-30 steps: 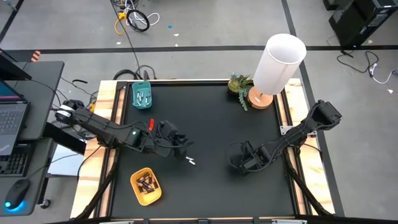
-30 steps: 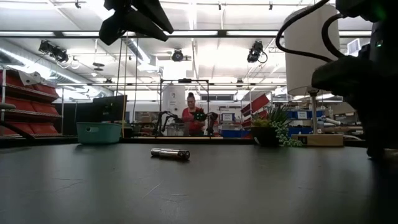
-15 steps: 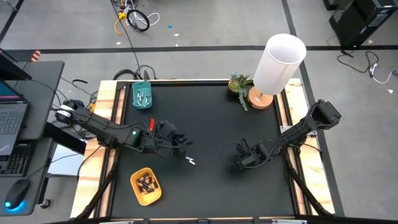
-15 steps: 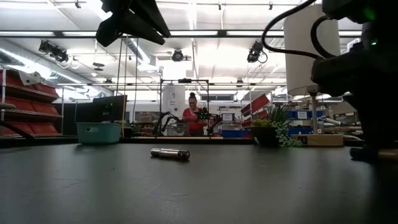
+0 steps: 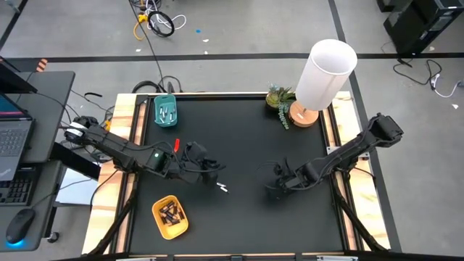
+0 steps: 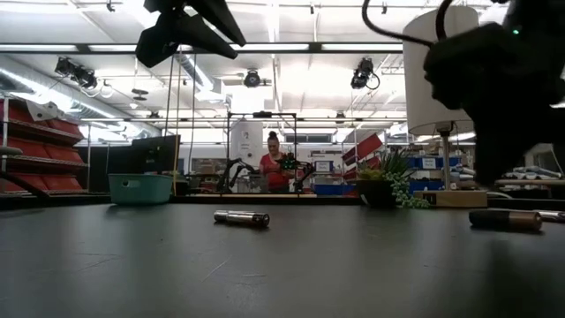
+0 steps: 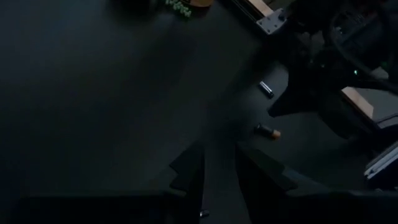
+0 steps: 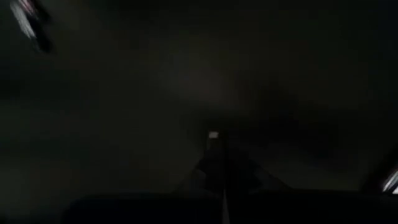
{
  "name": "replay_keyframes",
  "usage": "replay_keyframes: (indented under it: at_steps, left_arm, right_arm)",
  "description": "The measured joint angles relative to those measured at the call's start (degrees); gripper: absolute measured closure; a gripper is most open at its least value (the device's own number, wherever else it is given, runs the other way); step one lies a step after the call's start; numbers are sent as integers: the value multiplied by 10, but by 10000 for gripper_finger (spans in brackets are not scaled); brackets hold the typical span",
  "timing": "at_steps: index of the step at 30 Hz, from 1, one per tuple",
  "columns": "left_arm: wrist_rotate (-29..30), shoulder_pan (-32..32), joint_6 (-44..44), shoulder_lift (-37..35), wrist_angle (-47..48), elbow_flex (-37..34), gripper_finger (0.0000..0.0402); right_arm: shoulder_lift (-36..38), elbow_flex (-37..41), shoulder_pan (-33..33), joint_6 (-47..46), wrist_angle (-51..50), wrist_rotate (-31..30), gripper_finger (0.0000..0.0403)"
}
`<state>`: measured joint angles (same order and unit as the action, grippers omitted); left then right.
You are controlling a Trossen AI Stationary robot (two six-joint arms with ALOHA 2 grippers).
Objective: Sort batteries
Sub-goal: Put the black battery into the yellow bin
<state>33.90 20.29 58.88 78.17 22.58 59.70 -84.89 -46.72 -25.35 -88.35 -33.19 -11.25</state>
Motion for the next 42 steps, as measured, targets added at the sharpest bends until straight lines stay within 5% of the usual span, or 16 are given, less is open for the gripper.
replay_keyframes:
  at_steps: [7,20,31,42]
  left_arm:
    - [-5,0,1,0,0,0,298]
    - [0,-1,-14,0,1,0,298]
    - [11,-1,-12,0,0,0,298]
    - [18,-4,-1,0,1,0,298]
  right_arm:
    - [16,-1,24,83,33,60,389]
    - [-35,-1,-5,90,78,98,248]
    - [-41,-2,1,110,94,80,249]
    - [-68,-148,-28,123,-113,-24,250]
